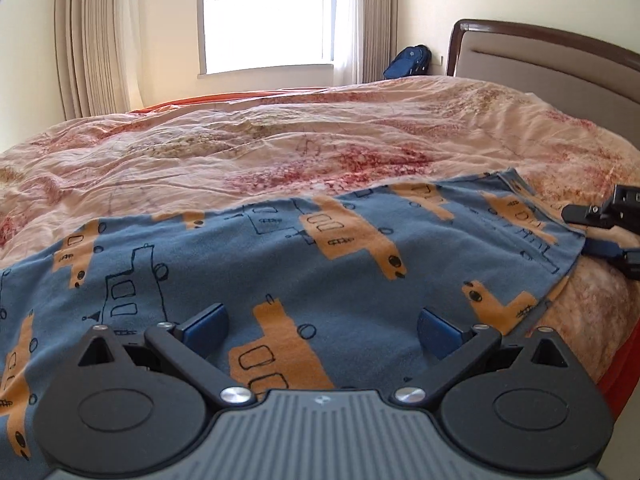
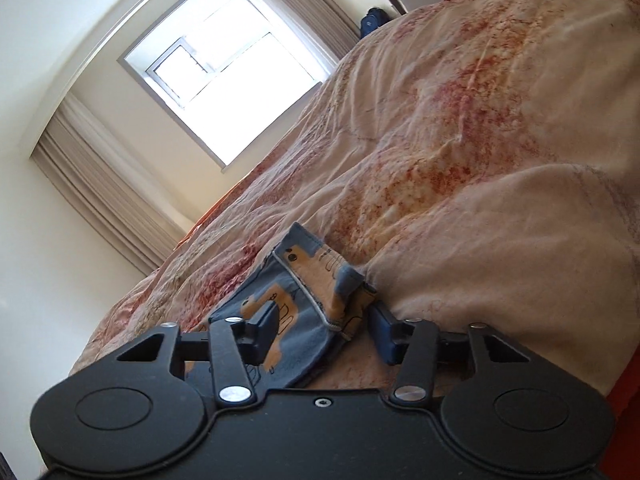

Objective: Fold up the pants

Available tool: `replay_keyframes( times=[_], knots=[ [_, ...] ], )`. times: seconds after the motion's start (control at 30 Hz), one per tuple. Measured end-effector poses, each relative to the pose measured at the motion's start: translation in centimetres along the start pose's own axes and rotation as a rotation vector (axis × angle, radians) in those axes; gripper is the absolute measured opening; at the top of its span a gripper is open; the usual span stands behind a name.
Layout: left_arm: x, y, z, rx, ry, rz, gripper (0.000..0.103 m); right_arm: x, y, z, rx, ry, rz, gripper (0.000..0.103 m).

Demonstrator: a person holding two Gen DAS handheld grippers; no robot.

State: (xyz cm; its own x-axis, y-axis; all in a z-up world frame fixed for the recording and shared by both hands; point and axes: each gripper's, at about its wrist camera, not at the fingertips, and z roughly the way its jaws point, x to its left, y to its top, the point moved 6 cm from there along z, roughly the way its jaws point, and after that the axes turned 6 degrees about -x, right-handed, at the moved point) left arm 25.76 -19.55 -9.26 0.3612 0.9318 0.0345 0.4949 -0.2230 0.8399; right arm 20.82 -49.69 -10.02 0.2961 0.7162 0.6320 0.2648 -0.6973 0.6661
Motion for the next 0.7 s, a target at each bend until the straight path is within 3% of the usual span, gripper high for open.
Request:
replay_keyframes(
  times=[0.1, 0.23, 0.33, 0.47, 0.6, 0.7],
  knots=[
    [-0.3, -0.3, -0.5, -0.007, 0.004, 0.023, 0.102, -0.7, -0.1, -0.1, -0.024, -0.037, 0.035, 0.021],
    [0.8, 1.6, -1.0, -0.01, -0.098, -0.119, 0.102, 0.4, -0.1, -0.4, -0.043, -0.036, -0.047, 0.015],
    [1.8, 3.7, -0.9, -0.018, -0.189, -0.244, 0.102, 2.6, -0.1, -0.8, -0.075, -0.044, -0.208, 0.014],
    [3.0, 6.7, -0.3, -0.033, -0.382, -0.445, 0.102, 7.9, -1.2, -2.0, -0.132, -0.013, -0.535, 0.013],
    [3.5, 8.2, 0.4, -0.019, -0.546, -0.576, 0.102, 14.2, -4.5, -3.3, -0.125, 0.117, -0.803, 0.013],
    [3.5, 7.5, 1.0, 0.005, -0.581, -0.616, 0.102, 17.9, -7.9, -4.8, -0.095, 0.23, -0.935, 0.013]
  ],
)
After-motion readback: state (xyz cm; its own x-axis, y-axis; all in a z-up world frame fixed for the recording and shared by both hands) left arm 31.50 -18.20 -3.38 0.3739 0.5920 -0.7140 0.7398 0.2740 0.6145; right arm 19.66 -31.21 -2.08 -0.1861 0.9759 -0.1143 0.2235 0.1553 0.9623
